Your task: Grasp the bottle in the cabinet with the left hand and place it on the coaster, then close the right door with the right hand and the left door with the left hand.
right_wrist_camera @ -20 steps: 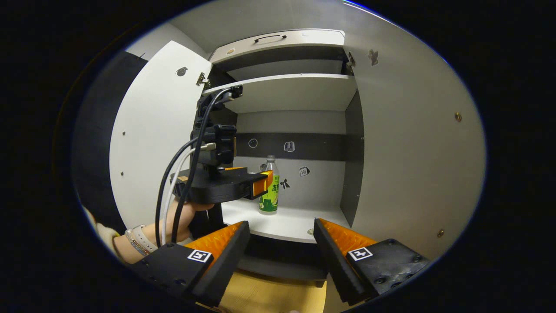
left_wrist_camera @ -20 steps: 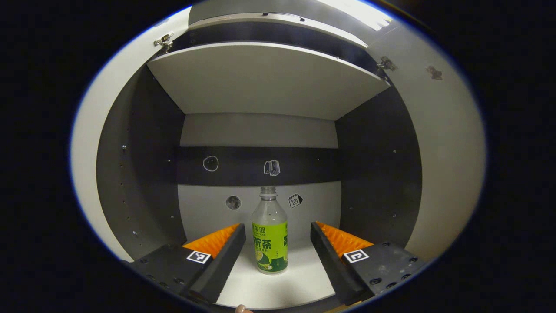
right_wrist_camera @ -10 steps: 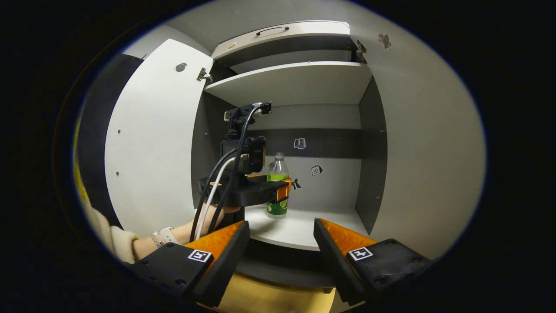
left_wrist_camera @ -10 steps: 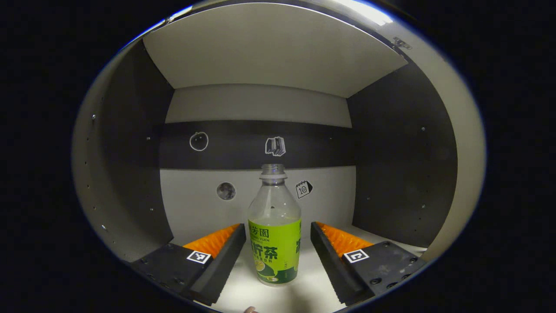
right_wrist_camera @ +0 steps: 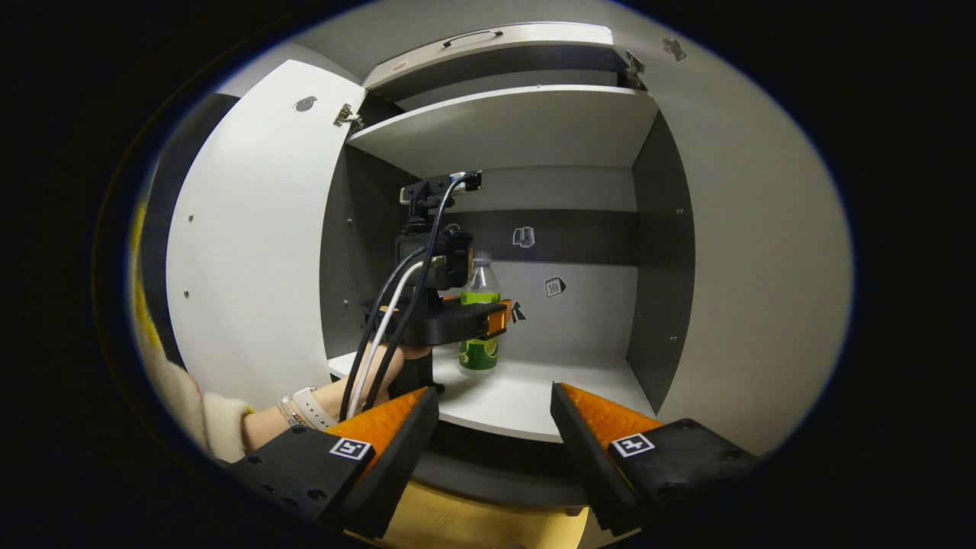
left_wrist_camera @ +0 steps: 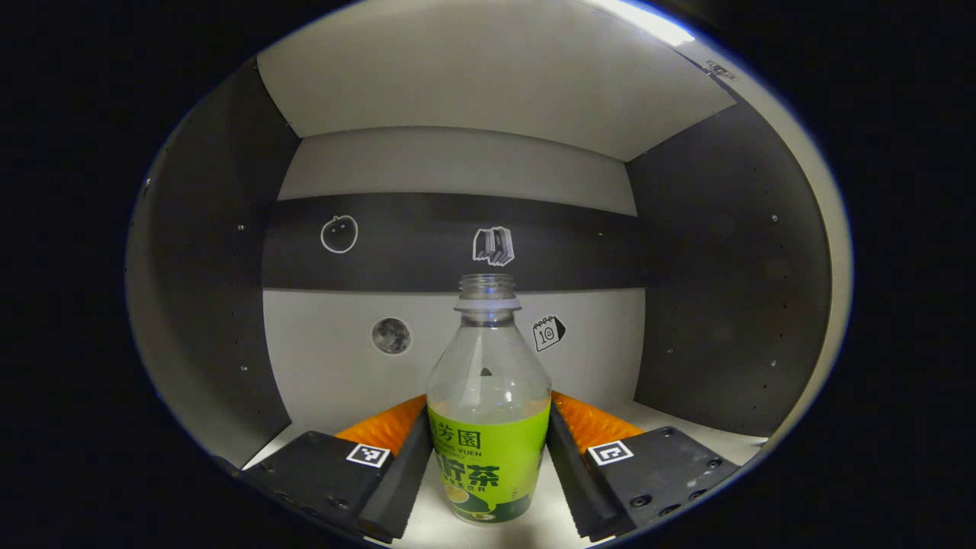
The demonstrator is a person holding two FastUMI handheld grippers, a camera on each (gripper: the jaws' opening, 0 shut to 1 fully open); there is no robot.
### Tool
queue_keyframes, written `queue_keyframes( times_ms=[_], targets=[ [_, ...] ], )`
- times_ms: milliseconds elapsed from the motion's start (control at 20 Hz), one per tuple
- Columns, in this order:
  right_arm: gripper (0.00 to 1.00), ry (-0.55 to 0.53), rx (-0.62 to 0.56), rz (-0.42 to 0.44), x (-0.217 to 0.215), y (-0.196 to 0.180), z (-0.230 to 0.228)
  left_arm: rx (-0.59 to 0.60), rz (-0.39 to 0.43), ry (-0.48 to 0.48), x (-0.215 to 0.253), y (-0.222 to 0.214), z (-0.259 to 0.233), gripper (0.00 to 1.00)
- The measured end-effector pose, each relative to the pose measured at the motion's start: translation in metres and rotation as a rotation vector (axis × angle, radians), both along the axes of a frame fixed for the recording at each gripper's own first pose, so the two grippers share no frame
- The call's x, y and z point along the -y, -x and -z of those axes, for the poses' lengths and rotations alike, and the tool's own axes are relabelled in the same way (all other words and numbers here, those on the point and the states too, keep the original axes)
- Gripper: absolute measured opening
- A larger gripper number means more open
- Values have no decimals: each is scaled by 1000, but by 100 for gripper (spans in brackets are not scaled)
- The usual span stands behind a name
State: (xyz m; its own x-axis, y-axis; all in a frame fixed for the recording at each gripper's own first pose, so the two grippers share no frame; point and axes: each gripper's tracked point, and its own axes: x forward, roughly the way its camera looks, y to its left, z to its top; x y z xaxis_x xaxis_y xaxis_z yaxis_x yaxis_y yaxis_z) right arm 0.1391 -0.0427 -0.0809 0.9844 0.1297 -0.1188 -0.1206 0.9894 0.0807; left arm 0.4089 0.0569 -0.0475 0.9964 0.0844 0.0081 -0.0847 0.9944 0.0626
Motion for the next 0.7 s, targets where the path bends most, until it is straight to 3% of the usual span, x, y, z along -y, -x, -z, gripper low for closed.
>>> queue_keyframes(
  times_ms=[300,700],
  targets=[
    [98,8,14,28,5,4,-8,14,1,8,0,19,-15,77],
    [98,31,41,111,11,35,-26,55,37,-17,17,120,-55,77]
  ],
)
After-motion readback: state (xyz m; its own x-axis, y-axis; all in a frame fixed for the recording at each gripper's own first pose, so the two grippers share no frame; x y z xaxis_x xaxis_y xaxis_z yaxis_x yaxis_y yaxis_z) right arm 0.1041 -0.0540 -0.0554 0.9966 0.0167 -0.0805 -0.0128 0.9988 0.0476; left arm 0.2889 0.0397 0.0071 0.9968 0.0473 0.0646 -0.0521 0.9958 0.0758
